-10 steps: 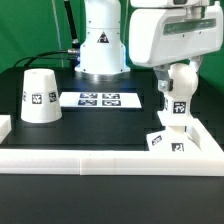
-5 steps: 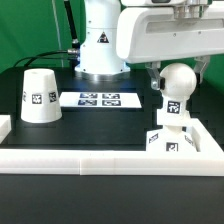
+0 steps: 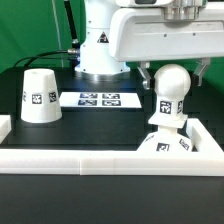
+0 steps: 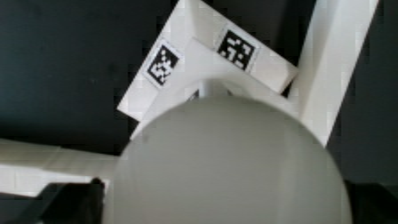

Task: Assemble lamp

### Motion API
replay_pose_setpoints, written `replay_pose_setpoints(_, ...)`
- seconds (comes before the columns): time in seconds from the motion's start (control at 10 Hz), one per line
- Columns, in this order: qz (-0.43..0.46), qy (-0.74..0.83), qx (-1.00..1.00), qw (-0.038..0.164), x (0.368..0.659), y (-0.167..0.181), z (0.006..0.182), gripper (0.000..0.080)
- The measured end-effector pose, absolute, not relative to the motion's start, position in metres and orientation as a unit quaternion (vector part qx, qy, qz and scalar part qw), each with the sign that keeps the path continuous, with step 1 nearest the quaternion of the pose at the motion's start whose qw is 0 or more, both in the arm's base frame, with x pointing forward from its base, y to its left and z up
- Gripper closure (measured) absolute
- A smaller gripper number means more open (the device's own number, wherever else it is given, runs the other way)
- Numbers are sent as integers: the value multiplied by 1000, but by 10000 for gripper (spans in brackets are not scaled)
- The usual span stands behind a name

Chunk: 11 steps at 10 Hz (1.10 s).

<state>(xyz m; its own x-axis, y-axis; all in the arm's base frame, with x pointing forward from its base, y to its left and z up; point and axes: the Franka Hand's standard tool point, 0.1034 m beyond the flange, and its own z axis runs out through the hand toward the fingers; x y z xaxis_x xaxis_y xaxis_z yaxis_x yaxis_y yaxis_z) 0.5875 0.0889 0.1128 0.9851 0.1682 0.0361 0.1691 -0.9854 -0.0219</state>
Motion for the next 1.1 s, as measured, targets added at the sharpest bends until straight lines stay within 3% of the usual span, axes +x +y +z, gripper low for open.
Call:
replay_pose_setpoints(0.5,8,-75,-997,10,547,80,108,100)
replay_pose_setpoints(1.1,11,-76,-997,9,543,78,106,100)
